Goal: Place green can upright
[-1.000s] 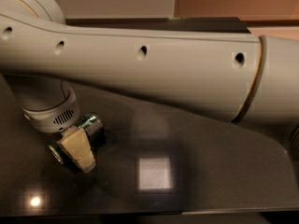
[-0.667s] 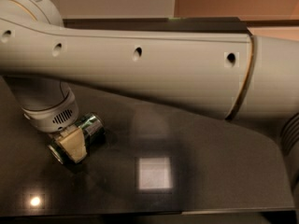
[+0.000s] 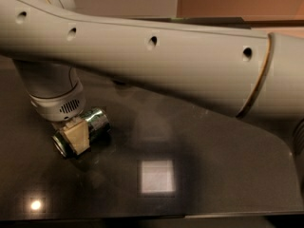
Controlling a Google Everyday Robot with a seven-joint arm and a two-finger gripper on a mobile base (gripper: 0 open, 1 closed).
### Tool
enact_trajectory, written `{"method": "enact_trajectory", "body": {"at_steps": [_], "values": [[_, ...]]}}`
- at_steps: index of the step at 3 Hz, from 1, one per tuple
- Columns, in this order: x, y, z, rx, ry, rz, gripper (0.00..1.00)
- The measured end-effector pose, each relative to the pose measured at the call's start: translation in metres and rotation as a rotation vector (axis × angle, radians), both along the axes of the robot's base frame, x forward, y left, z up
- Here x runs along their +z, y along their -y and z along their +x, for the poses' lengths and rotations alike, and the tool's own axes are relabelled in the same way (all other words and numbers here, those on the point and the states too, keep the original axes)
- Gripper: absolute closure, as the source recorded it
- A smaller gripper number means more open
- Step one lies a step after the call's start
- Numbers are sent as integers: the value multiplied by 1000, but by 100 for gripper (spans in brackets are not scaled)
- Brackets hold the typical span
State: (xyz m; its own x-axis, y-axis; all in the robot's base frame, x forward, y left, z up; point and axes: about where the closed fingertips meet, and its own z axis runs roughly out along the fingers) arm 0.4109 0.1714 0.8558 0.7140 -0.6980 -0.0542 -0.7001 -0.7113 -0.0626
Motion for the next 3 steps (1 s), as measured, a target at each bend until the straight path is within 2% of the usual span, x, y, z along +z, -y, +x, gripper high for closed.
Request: {"method": "enact_trajectory", "body": {"at_steps": [1, 3], "values": [[27, 13, 13, -57, -48, 87, 100], [77, 23, 29, -144, -222, 303, 100]]}}
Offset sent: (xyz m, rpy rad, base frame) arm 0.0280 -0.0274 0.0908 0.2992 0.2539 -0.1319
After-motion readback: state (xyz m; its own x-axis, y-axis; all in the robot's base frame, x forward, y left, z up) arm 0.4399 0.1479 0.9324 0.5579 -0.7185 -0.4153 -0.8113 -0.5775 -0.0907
